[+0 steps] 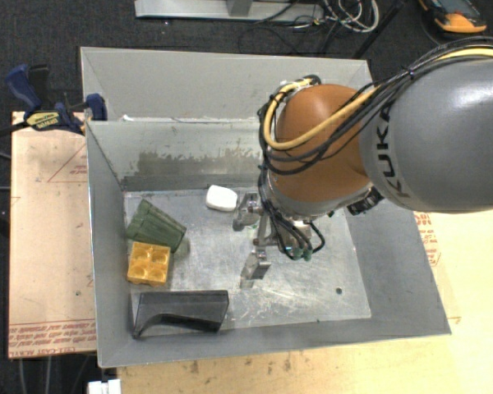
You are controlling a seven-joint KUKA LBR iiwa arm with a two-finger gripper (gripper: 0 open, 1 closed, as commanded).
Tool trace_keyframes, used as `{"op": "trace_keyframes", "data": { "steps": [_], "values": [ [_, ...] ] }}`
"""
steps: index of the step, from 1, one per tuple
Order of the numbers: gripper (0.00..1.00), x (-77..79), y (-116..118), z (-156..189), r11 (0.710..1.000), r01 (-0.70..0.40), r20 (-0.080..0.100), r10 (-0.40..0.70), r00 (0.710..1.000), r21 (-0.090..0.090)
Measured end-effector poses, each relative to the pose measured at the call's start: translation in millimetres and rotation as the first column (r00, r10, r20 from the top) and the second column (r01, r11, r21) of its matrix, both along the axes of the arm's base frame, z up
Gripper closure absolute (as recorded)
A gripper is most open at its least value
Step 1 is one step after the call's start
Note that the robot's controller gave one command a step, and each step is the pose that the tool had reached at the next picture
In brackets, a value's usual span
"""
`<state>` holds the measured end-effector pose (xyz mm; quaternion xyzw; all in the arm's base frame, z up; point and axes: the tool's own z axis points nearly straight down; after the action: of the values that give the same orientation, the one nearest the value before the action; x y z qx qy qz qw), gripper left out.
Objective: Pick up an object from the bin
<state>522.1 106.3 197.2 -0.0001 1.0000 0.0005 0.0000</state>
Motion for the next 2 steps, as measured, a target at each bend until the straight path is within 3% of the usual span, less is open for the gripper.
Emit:
{"op": "trace_keyframes", "data": {
  "steps": [1,2],
  "values": [
    [1.00,-15.6,32.9,-102.2,0.959,-0.283,0.042,0.283,0.958,-0.004],
    [0.00,-5.4,35.4,-99.7,0.957,-0.289,0.086,0.288,0.954,-0.005]
  ]
}}
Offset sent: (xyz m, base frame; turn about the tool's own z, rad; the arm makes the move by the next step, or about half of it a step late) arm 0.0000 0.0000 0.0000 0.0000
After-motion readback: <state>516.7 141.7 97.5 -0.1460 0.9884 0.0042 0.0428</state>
